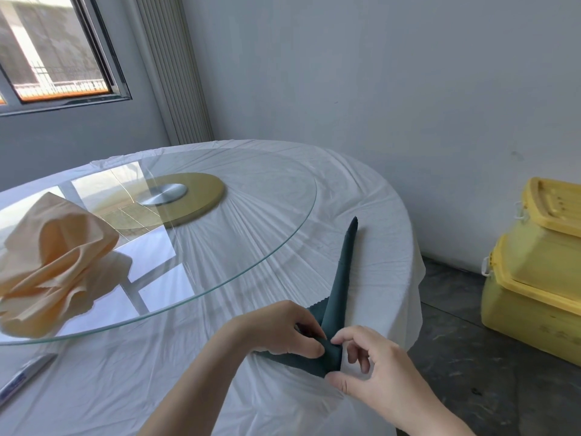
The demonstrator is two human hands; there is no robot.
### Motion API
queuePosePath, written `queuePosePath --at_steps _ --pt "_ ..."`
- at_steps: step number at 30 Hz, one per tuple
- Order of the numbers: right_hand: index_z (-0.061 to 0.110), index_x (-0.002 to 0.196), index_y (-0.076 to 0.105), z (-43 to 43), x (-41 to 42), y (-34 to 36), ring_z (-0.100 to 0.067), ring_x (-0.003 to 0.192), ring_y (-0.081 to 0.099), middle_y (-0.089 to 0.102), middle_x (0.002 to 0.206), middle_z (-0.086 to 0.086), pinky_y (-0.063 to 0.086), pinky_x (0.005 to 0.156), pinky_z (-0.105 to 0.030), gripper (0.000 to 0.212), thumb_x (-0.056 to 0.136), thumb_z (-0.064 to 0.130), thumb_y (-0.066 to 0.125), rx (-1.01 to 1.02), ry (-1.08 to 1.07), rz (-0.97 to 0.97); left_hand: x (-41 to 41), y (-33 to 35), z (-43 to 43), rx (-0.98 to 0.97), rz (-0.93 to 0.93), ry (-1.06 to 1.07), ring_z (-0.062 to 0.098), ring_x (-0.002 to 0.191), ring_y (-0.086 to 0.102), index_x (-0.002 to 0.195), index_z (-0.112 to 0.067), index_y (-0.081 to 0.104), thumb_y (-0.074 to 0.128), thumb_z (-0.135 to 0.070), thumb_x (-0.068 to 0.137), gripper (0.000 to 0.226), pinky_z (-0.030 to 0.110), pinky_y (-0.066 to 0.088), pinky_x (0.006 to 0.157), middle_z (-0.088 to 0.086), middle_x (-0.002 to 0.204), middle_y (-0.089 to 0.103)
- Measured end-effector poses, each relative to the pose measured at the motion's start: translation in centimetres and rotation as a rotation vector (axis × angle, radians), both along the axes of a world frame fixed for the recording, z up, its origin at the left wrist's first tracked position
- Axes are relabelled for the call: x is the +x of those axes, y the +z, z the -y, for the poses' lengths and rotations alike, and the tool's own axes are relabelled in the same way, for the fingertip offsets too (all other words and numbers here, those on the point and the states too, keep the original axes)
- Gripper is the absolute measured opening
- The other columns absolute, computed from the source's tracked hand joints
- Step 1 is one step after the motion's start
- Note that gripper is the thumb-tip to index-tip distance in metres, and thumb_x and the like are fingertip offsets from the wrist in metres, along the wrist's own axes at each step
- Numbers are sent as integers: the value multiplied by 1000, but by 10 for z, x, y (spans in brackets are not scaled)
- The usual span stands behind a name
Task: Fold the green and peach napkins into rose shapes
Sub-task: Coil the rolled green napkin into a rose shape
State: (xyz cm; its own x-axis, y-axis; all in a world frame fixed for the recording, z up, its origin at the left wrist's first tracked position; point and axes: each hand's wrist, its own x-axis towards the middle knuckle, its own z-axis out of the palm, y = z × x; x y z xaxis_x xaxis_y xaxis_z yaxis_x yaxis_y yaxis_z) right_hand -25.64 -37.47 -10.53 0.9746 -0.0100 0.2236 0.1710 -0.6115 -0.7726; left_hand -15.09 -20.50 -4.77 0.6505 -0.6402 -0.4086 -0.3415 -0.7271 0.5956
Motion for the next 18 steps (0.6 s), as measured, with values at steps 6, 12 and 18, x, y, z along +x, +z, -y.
queuePosePath --at_steps 6,12,18 --pt "40 87 66 7 10 -1 -5 64 46 53 82 18 38 60 -15 28 64 43 81 20 -30 -2 -17 -16 -11 -144 539 69 -2 105 44 112 -38 60 62 -54 77 38 18 34 93 -24 108 54" --pt "37 82 66 13 24 0 -4 61 46 52 70 6 38 59 -12 14 71 39 75 100 -43 -40 -39 -55 -17 -367 974 -24 2 97 47 101 -39 58 60 -49 74 30 16 31 89 -21 101 55" --pt "48 96 57 16 25 -4 -16 68 49 52 88 14 40 61 -14 29 71 44 72 79 -60 43 -26 -61 -8 -332 941 15 4 101 45 114 -39 54 58 -48 75 40 19 33 87 -19 108 53"
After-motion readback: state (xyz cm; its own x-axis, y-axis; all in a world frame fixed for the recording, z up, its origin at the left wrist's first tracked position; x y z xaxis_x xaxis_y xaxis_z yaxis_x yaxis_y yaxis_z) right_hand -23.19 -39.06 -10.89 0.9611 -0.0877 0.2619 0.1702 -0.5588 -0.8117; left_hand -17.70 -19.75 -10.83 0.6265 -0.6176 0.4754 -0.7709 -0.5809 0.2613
